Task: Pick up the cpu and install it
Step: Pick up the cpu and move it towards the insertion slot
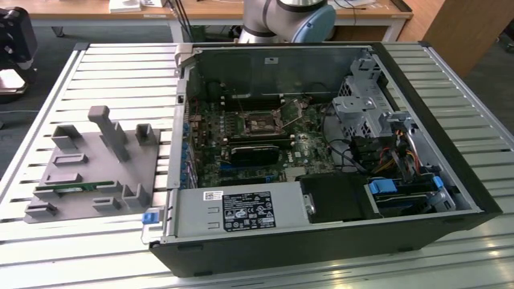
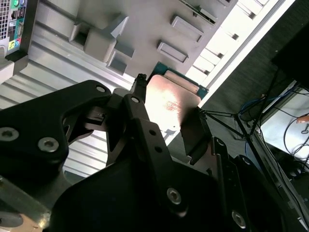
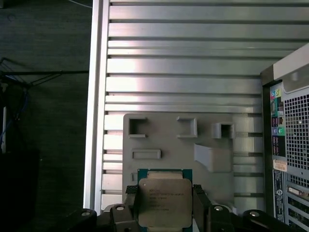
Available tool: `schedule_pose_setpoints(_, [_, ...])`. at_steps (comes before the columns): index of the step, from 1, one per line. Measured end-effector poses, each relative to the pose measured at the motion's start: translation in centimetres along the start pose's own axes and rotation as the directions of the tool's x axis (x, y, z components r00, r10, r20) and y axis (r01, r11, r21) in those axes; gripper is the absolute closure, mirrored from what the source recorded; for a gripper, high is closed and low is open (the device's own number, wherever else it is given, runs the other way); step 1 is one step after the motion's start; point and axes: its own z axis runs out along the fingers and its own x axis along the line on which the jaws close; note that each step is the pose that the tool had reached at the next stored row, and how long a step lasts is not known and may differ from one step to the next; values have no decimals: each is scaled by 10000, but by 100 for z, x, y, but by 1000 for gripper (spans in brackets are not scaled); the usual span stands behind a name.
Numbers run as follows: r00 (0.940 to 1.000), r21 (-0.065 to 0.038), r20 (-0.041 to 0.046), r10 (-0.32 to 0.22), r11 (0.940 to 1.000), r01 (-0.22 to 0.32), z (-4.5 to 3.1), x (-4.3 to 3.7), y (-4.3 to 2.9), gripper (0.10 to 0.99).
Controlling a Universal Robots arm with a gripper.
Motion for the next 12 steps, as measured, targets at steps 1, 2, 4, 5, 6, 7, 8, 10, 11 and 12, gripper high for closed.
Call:
schedule_pose_setpoints(1, [10000, 0, 0, 0, 10000, 0, 0, -9, 0, 549])
schedule_pose_setpoints(2, [10000, 1, -1, 0, 10000, 0, -1, -16, 0, 549])
schedule_pose_setpoints(4, [10000, 1, -2, 0, 10000, 0, -1, -27, 0, 549])
schedule_pose_setpoints(5, [10000, 1, -1, 1, 10000, -1, -1, -32, 0, 549])
schedule_pose_setpoints(6, [10000, 1, -1, 0, 10000, 0, -1, -37, 0, 549])
schedule_pose_setpoints(7, [10000, 0, 0, 0, 10000, 0, -1, -42, 0, 549])
schedule_pose_setpoints(8, [10000, 1, -1, 0, 10000, 0, -2, -46, 0, 549])
schedule_pose_setpoints(10, [10000, 1, -1, 0, 10000, 0, -1, -54, 0, 549])
schedule_pose_setpoints(11, [10000, 1, -1, 0, 10000, 0, -2, -59, 0, 549])
schedule_pose_setpoints(12, [10000, 1, -1, 0, 10000, 0, -2, -64, 0, 549])
